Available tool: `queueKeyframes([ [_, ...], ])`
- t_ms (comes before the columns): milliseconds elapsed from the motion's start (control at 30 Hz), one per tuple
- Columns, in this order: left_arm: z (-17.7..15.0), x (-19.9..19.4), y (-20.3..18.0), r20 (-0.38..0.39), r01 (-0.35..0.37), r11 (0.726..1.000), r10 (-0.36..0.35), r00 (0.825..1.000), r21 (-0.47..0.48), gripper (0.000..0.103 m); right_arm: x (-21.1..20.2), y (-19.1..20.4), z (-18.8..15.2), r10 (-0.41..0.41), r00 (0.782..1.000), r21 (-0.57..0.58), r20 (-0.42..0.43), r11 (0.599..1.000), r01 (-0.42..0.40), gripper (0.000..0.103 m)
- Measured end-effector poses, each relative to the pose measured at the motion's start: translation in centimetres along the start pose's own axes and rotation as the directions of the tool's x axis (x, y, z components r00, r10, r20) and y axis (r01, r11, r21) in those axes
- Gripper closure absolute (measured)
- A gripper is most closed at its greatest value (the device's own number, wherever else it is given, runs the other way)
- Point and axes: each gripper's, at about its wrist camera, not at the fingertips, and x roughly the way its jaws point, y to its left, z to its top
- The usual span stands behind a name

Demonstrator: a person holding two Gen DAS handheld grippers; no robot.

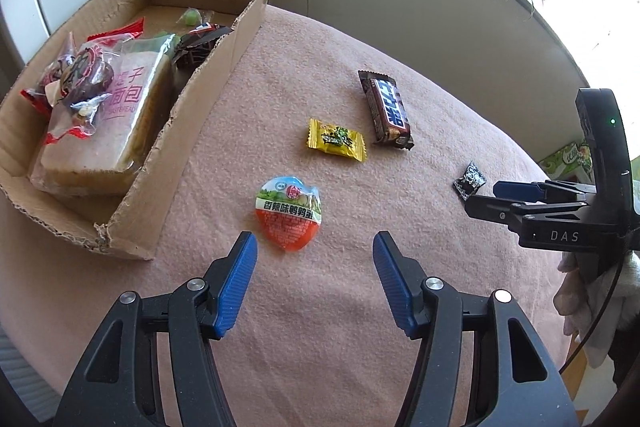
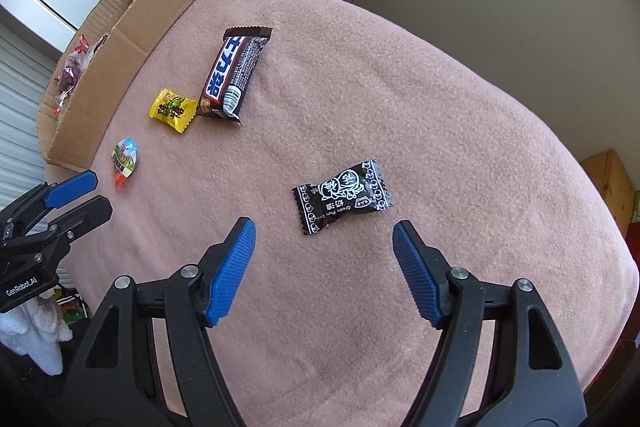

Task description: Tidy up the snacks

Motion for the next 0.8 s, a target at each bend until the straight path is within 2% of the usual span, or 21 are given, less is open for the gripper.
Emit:
queueKeyframes([
  [200, 0.8, 1.0, 0.9, 0.013, -0.005, 0.999, 0.005, 1.0, -0.04, 0.043, 1.1, -0.2, 0.4, 0.025, 1.0, 0.044, -0.001, 0.999, -0.025, 0.029],
  [533, 1.3, 2.8, -0.4, 0.012, -0.057, 0.997, 0.057, 0.998, 0.046, 0.045, 1.5, -0.3, 1.4, 0.048, 0.999, 0.103, 0.019, 0.993, -0.05, 0.03],
  [600, 1.3, 3.1, -0.7, 0.011, -0.065, 0.996, 0.065, 0.998, 0.066, 0.054, 1.6, -0.2, 1.6, 0.035, 0.999, 0.108, 0.013, 0.993, -0.036, 0.034],
  [667, 1.4, 3.4, -0.8, 0.008, -0.064, 0.995, 0.064, 0.998, 0.076, 0.056, 2.0, 0.1, 2.2, 0.02, 1.0, 0.113, 0.01, 0.993, -0.021, 0.037],
  [800, 1.4, 3.5, -0.7, 0.012, -0.061, 0.994, 0.06, 0.998, 0.088, 0.065, 2.4, 0.7, 3.0, -0.036, 0.999, 0.105, -0.002, 0.994, 0.036, 0.054],
])
